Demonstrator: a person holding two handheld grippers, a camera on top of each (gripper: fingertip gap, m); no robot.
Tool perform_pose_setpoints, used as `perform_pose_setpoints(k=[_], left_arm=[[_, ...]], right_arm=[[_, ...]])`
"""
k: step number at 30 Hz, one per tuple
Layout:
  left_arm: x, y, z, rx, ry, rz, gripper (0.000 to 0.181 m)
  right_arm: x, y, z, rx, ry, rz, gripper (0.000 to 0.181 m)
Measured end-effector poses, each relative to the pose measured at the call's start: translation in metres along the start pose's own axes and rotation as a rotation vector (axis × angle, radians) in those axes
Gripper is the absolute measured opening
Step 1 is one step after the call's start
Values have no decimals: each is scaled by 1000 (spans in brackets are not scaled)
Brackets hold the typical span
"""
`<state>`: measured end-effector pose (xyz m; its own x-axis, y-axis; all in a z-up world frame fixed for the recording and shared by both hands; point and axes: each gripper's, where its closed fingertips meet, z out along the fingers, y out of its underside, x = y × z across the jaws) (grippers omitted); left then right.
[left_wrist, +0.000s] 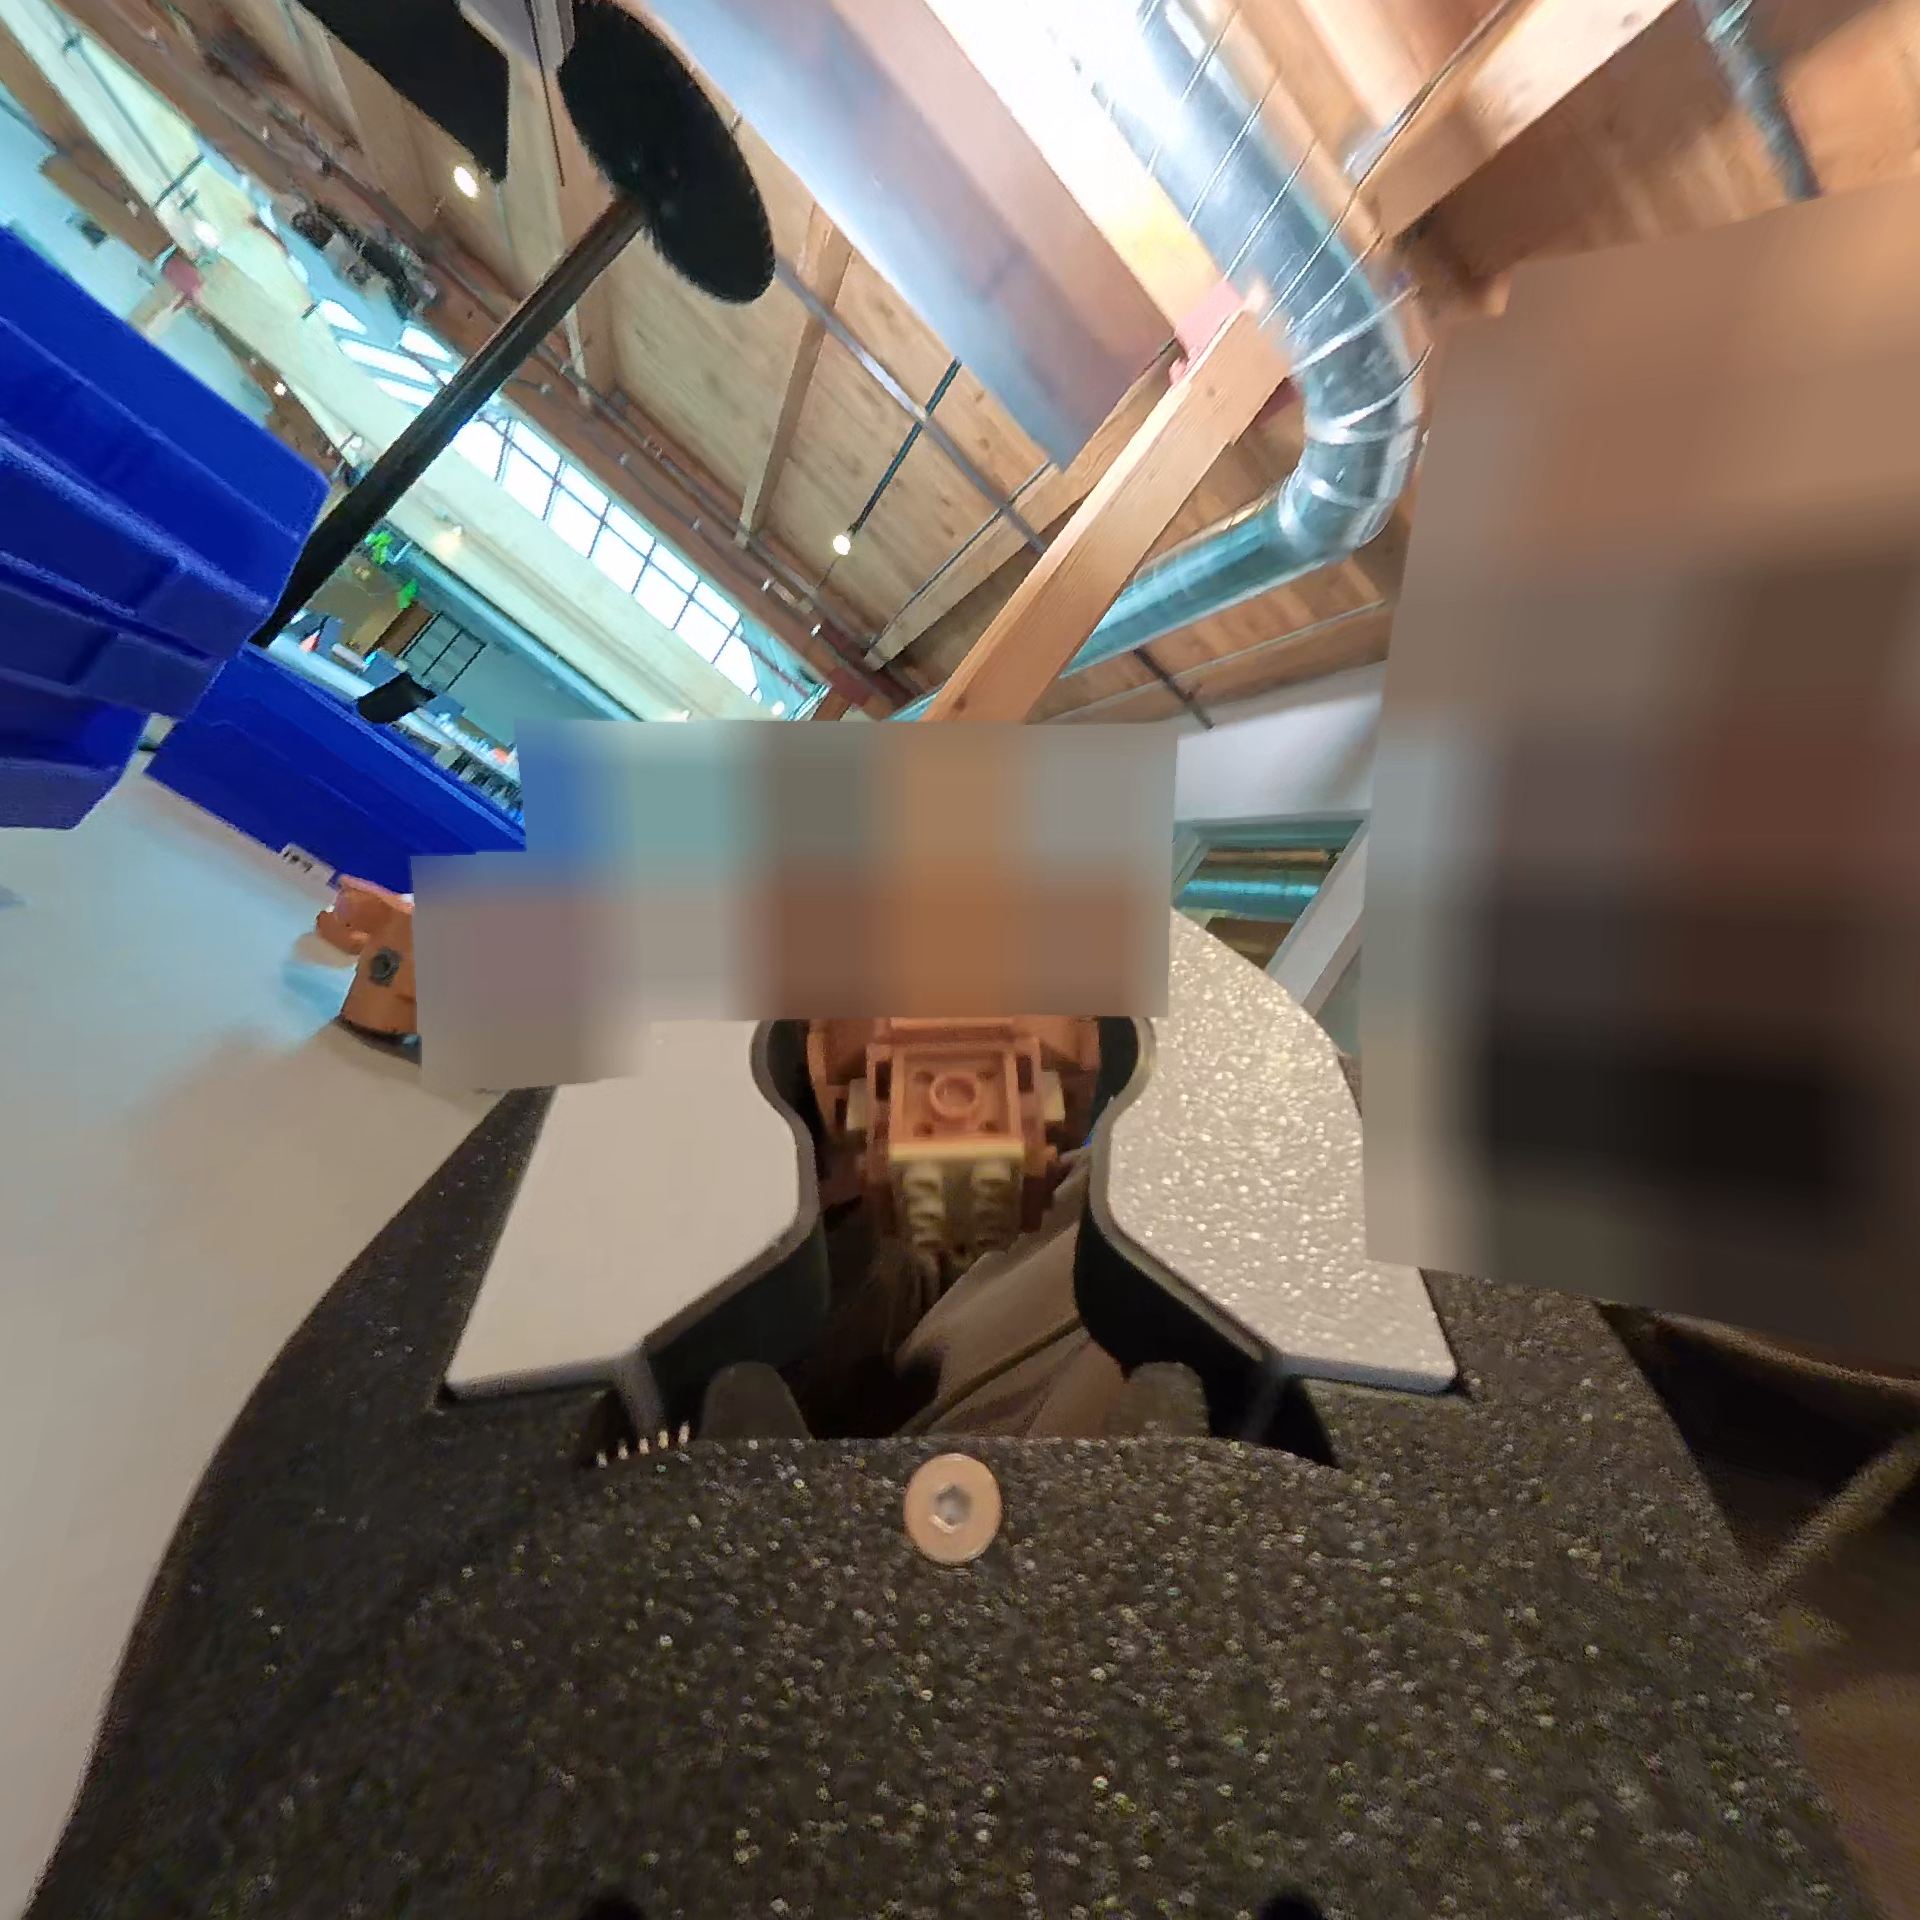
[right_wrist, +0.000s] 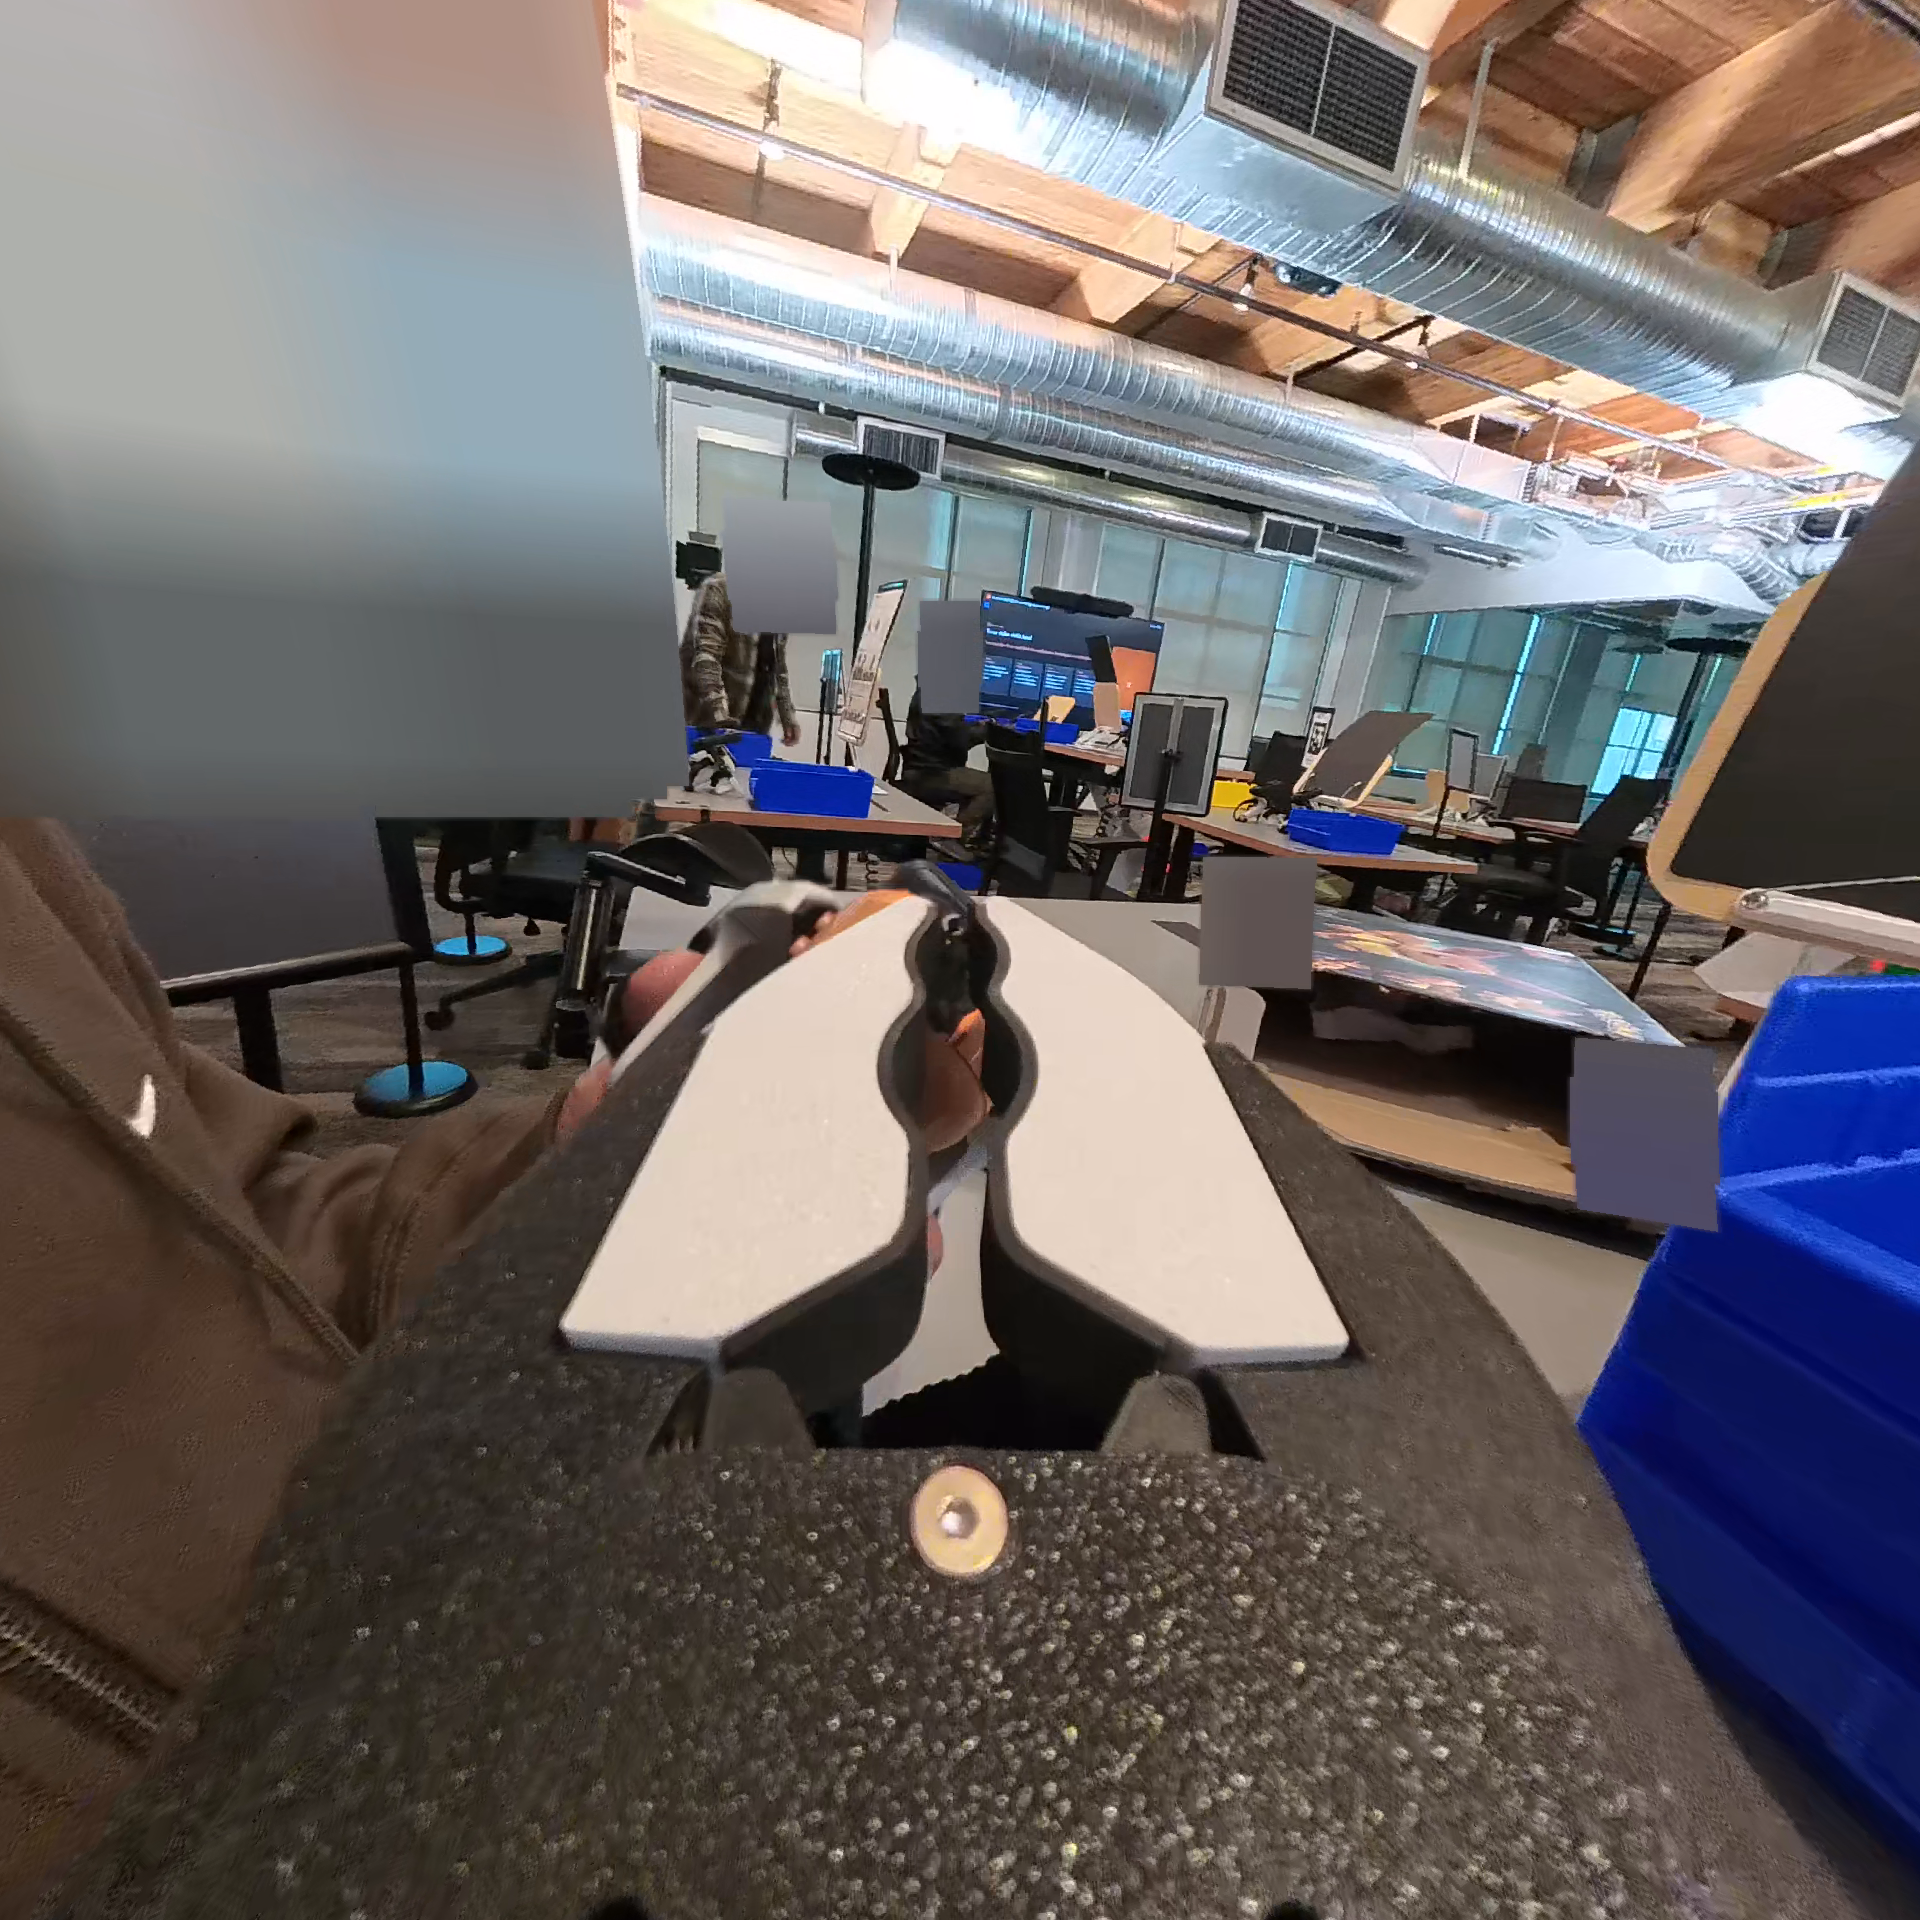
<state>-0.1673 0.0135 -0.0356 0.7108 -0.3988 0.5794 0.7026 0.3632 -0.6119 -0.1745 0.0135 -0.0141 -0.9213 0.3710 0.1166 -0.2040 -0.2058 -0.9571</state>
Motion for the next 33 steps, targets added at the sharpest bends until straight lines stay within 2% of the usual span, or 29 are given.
perform_pose_setpoints(k=[5, 9, 11, 17, 23, 29, 33], left_arm=[[-4, 20, 8, -121, -53, 69, 55], [-8, 18, 6, -119, -105, 129, 55], [-13, 15, 4, -114, -176, 217, 55], [-27, 2, -3, -126, -455, 617, 56], [-30, -7, -10, -177, -690, 1071, 55], [-30, -13, -14, -249, -861, 1502, 56], [-31, -10, -12, -289, -901, 1648, 56]], right_arm=[[1, 1, -1, 6, -2, 30, 5], [4, 3, 0, -12, 13, 37, 5], [7, 6, 0, -31, 25, 56, 5], [20, 13, -8, -112, 98, 154, 10], [22, 27, -17, -193, 97, 394, 25], [20, 34, -13, -204, 46, 577, 33], [17, 36, -9, -207, 33, 583, 33]])
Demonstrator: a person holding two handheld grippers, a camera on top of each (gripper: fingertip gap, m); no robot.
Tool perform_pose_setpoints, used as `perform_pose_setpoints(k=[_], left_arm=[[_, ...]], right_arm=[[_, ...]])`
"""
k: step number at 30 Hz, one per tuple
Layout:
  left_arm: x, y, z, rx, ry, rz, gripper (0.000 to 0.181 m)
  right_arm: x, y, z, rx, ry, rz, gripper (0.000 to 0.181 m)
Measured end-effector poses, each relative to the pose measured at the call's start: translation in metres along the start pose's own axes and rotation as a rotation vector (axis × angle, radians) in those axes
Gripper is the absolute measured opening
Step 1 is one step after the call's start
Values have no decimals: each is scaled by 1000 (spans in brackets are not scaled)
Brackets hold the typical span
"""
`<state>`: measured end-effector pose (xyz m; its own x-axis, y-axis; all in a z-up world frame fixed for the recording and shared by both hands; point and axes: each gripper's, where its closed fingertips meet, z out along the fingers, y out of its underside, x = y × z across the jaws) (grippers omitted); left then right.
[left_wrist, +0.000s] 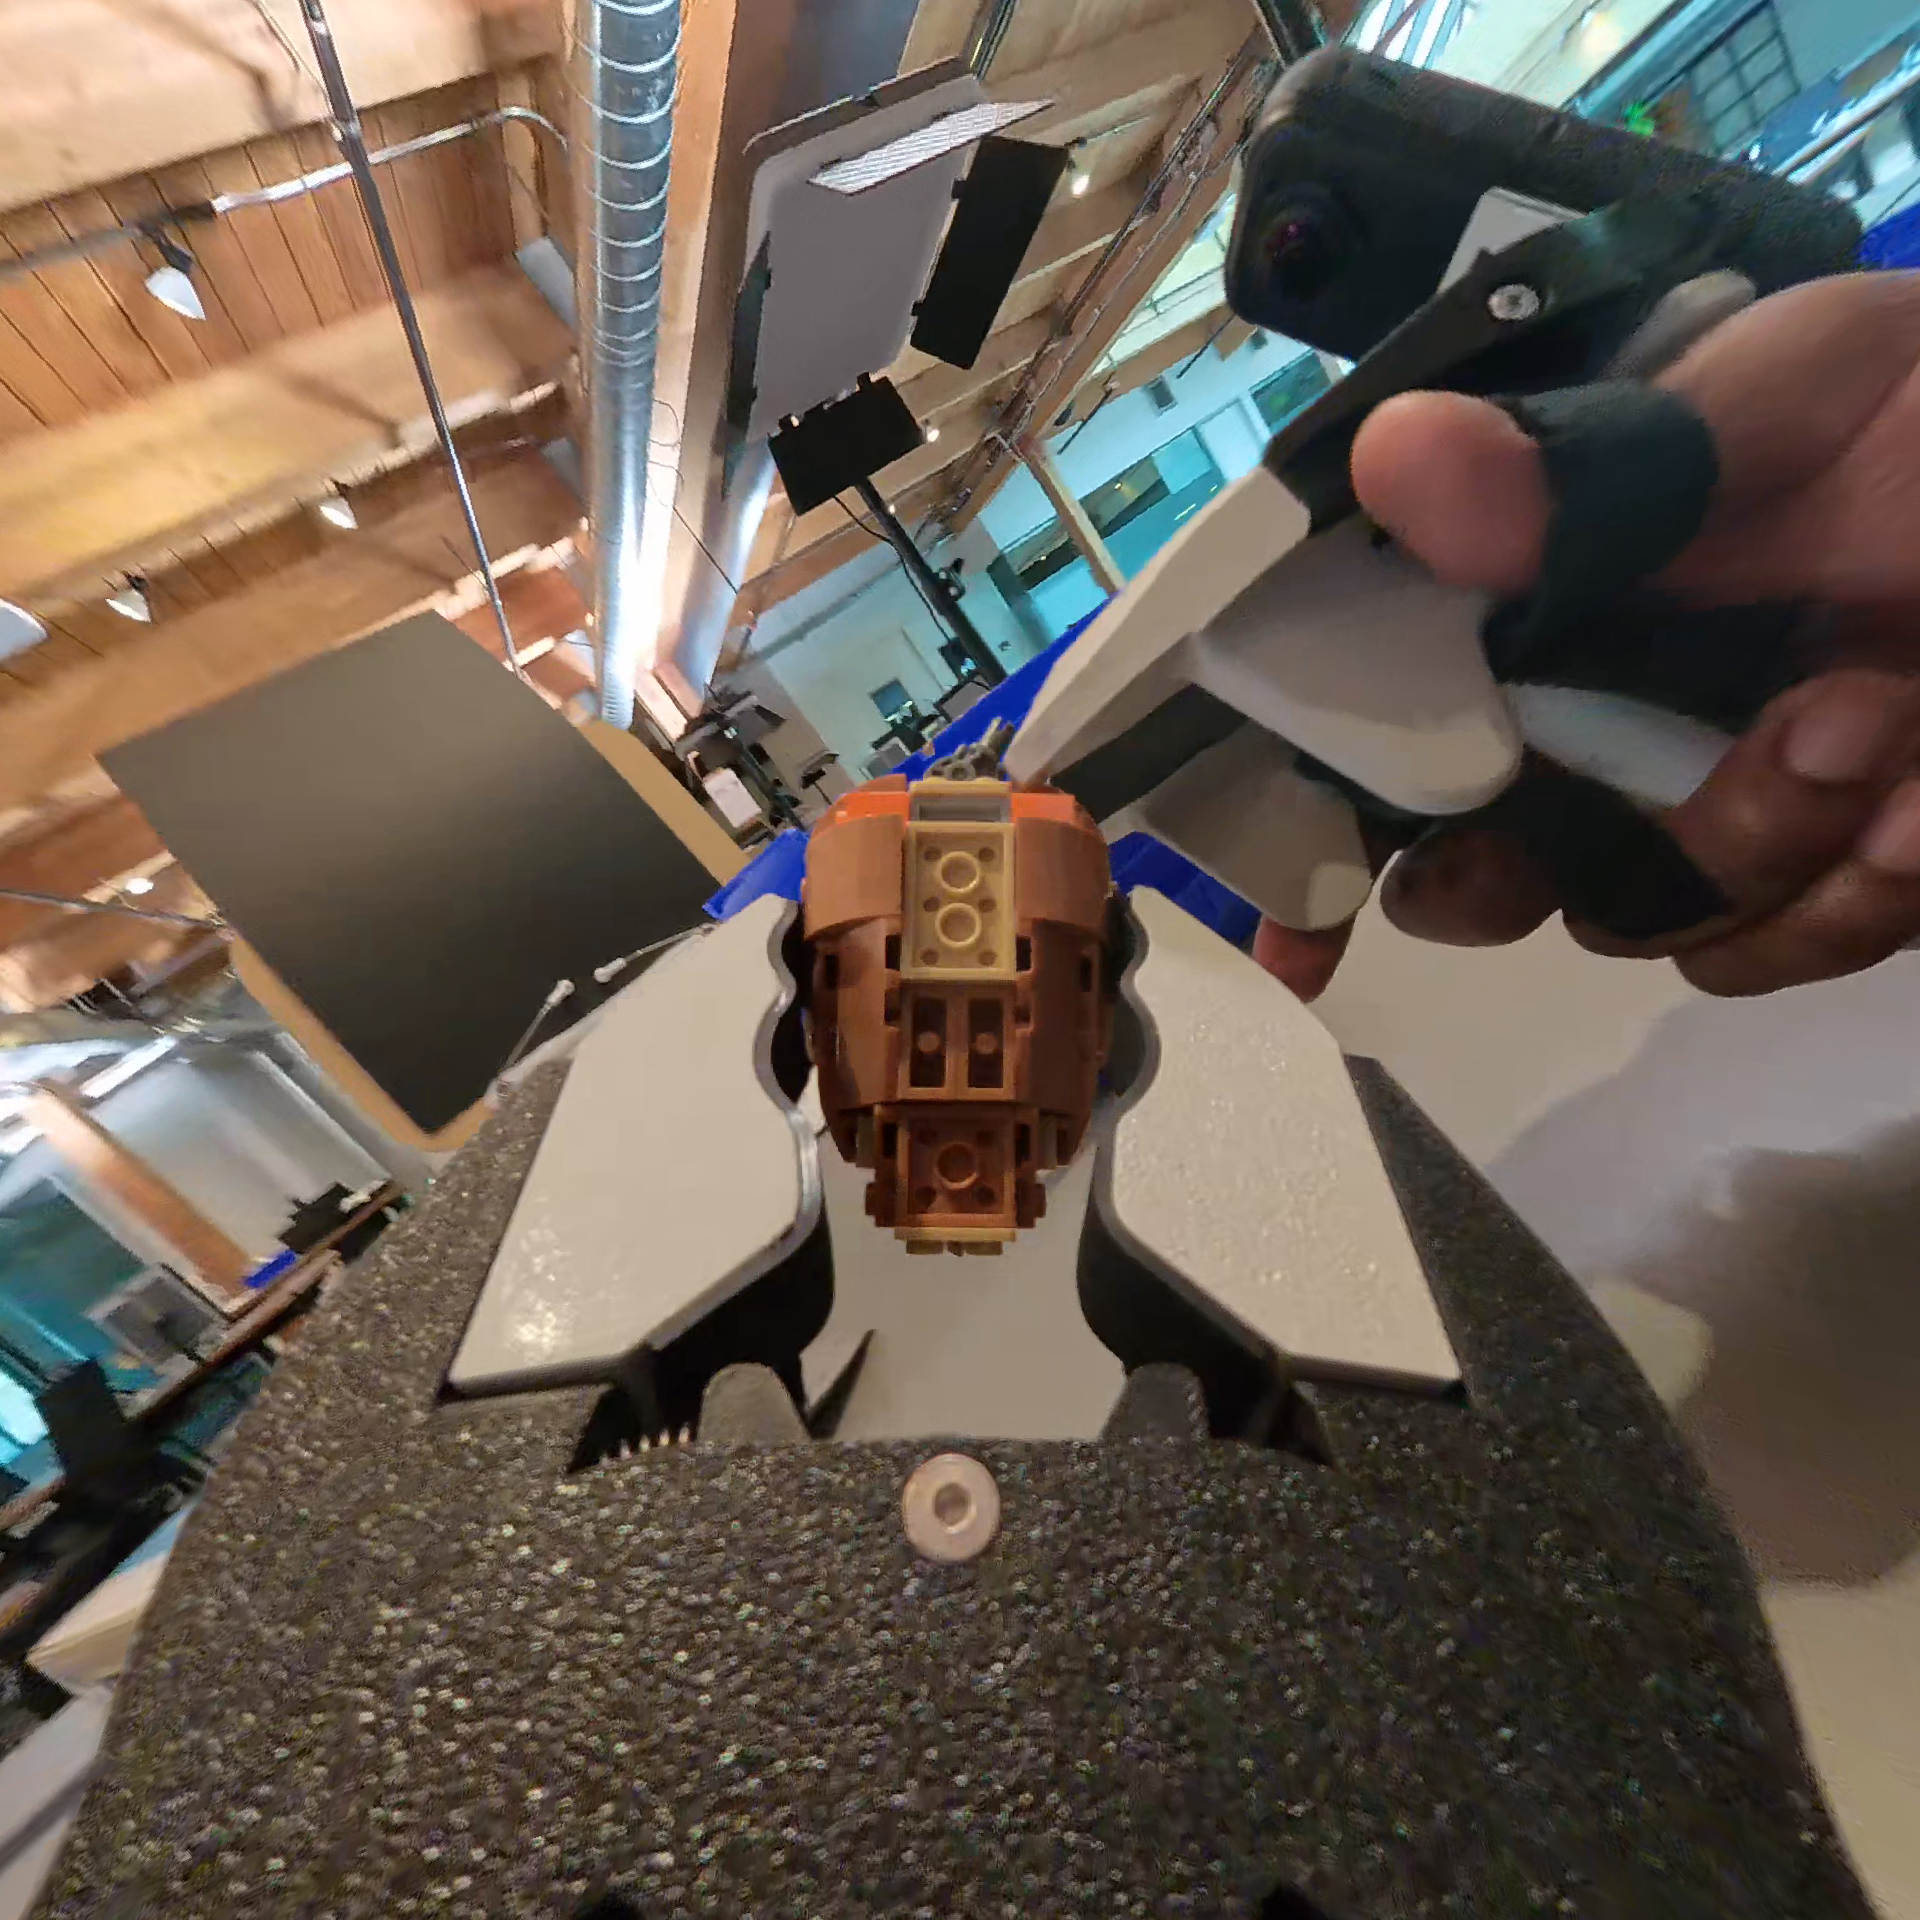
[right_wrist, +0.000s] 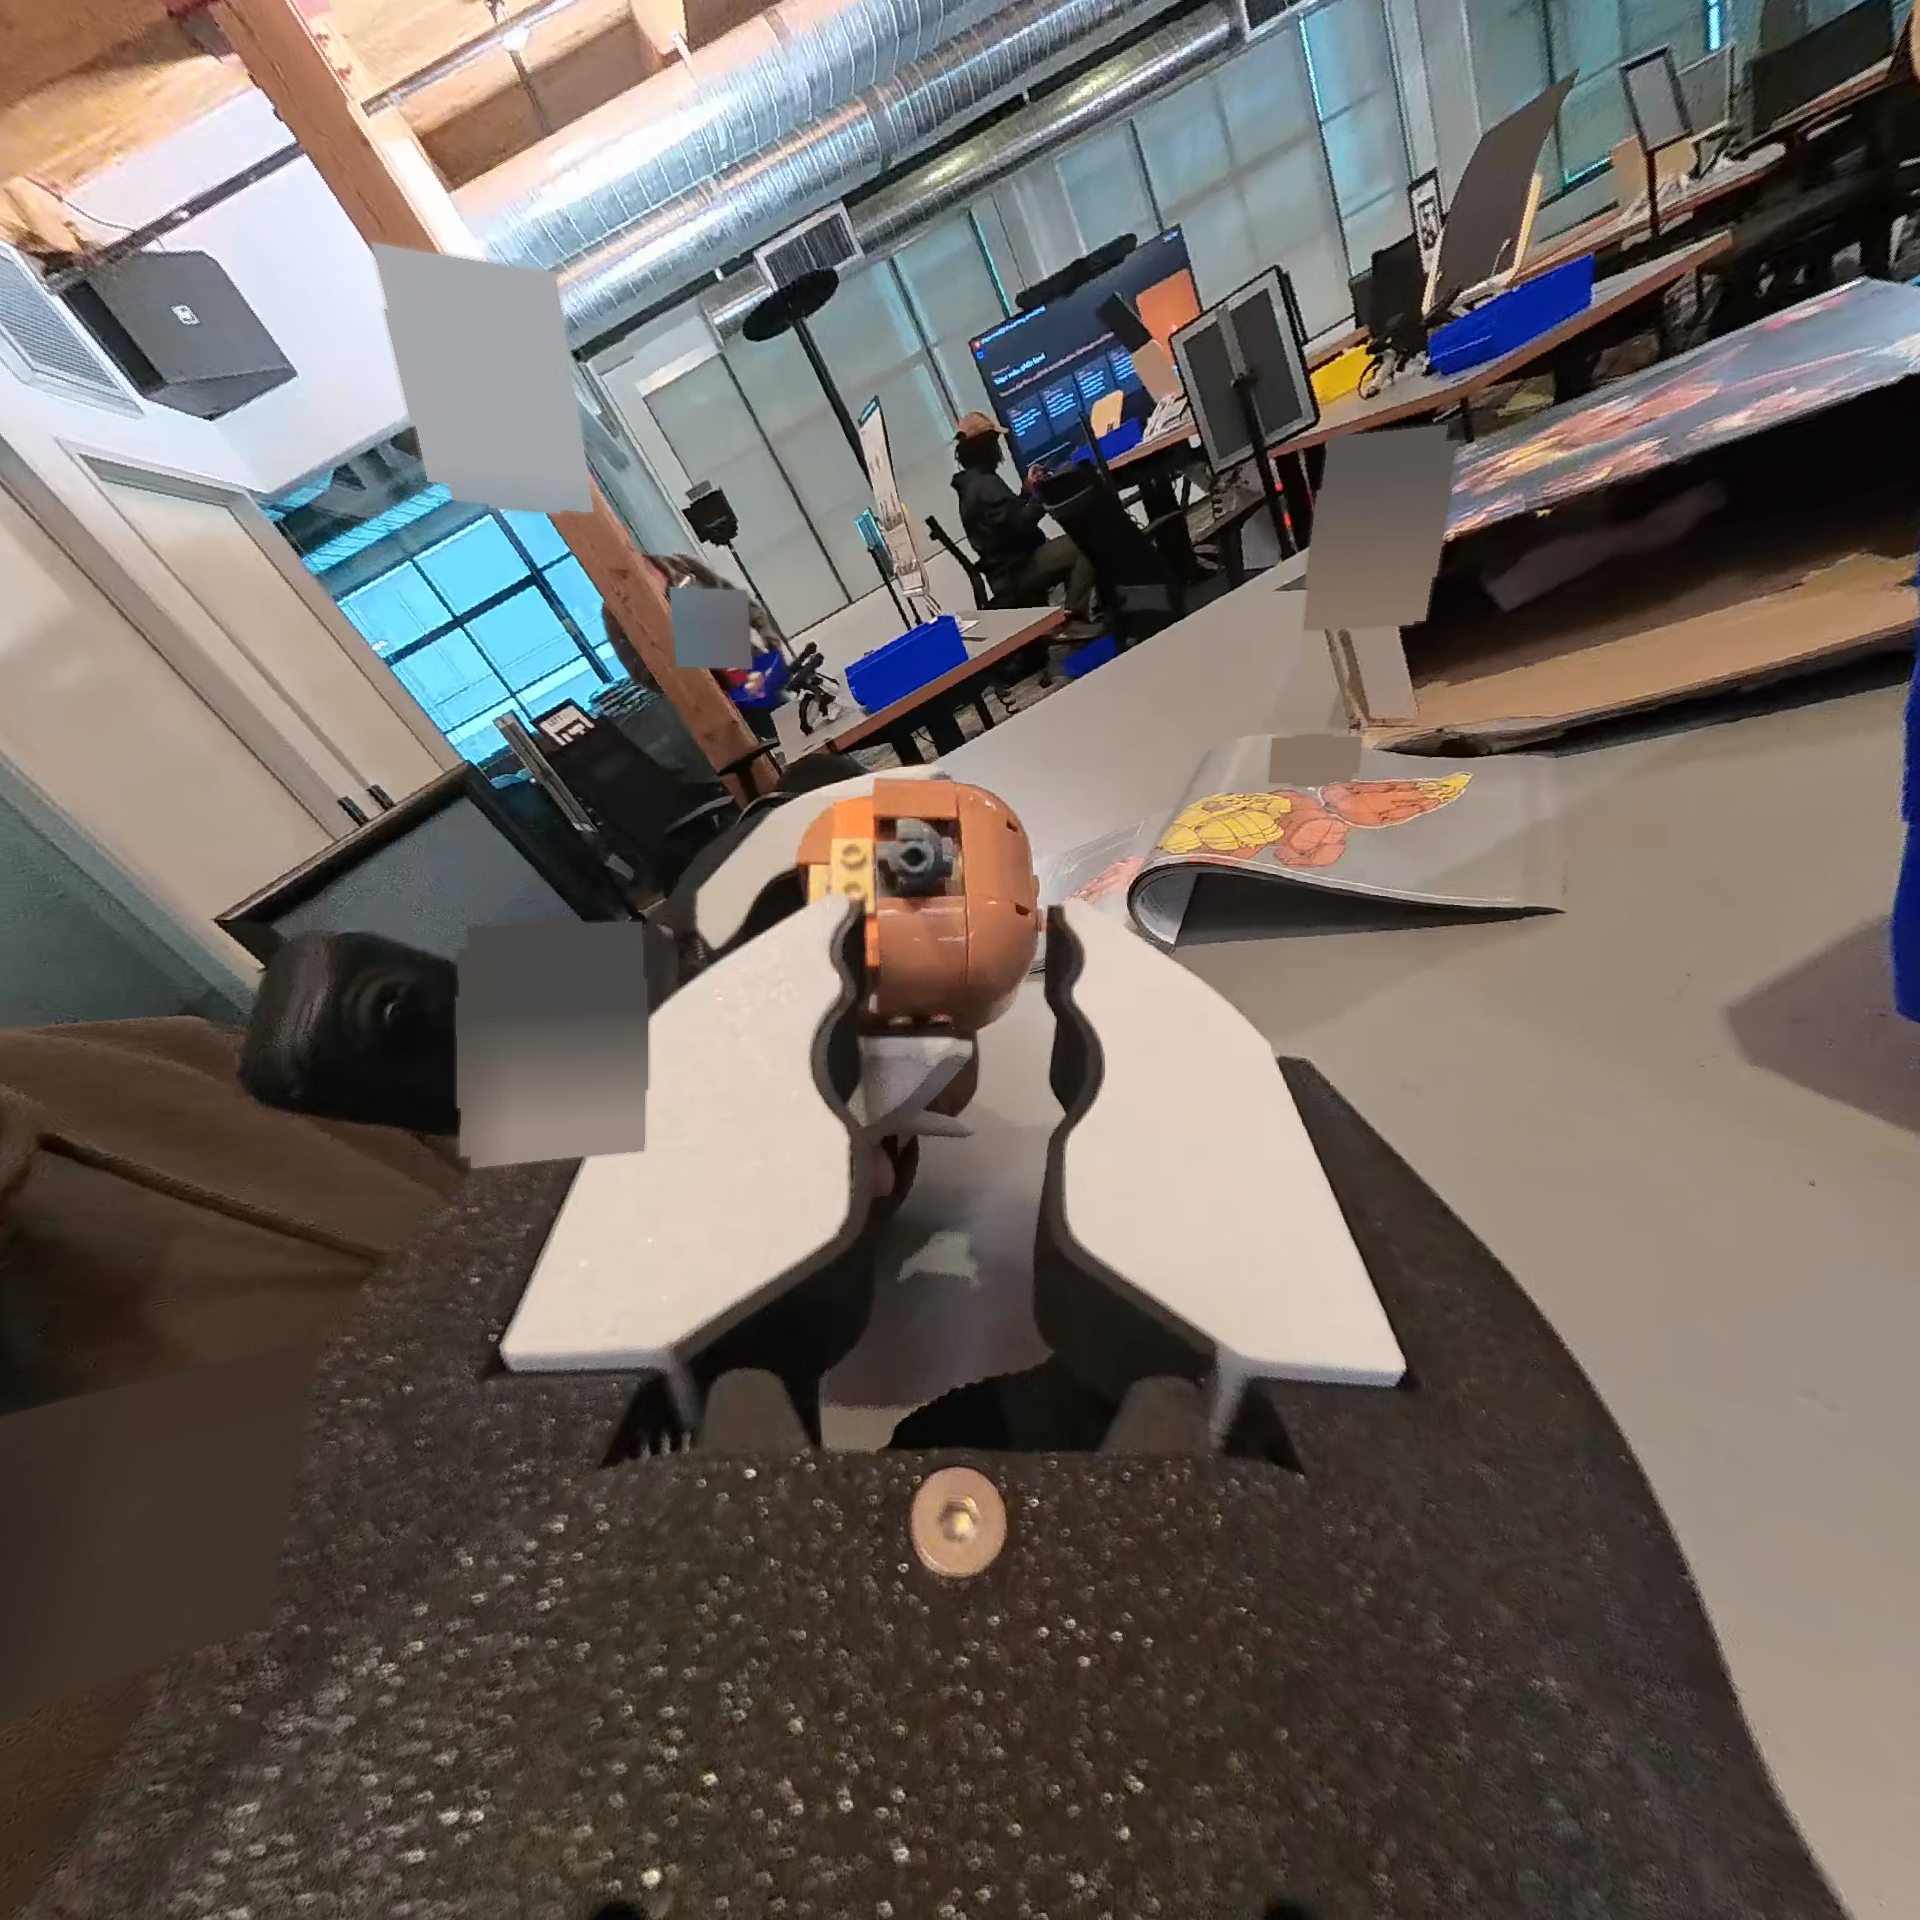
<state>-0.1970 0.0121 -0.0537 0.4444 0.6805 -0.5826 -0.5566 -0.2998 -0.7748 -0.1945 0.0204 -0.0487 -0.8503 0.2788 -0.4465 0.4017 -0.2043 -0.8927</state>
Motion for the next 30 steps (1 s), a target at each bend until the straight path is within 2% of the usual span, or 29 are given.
perform_pose_setpoints(k=[3, 4, 7, 9, 12, 19, 21, 24, 27, 30], left_arm=[[0, 0, 0, -4, -17, 40, 56], [1, 1, 1, -9, -8, 32, 56], [3, 3, 1, -14, 17, 12, 56], [5, 2, 0, -6, 34, -2, 55], [6, 1, -1, 6, 71, -64, 55], [8, 0, -1, 14, 138, -169, 56], [11, 1, -1, 10, 180, -222, 55], [16, 3, -1, -2, 257, -327, 55], [16, 3, -3, -4, 312, -420, 55], [19, 10, -5, -40, 368, -443, 56]], right_arm=[[1, 2, 2, -5, 3, -18, 31], [0, 2, 2, -6, -9, -27, 25], [1, 3, 1, -14, -4, -94, 22], [1, 5, 0, -18, 5, -164, 9], [-2, 5, -3, -17, -20, -214, 0], [-7, 3, -4, -12, -71, -256, 0], [-8, 4, -7, -13, -57, -359, 0], [-10, 2, -13, -13, 6, -632, 4], [-12, 8, -15, -92, 53, -926, 11], [-10, 19, -13, -198, 66, -1127, 20]])
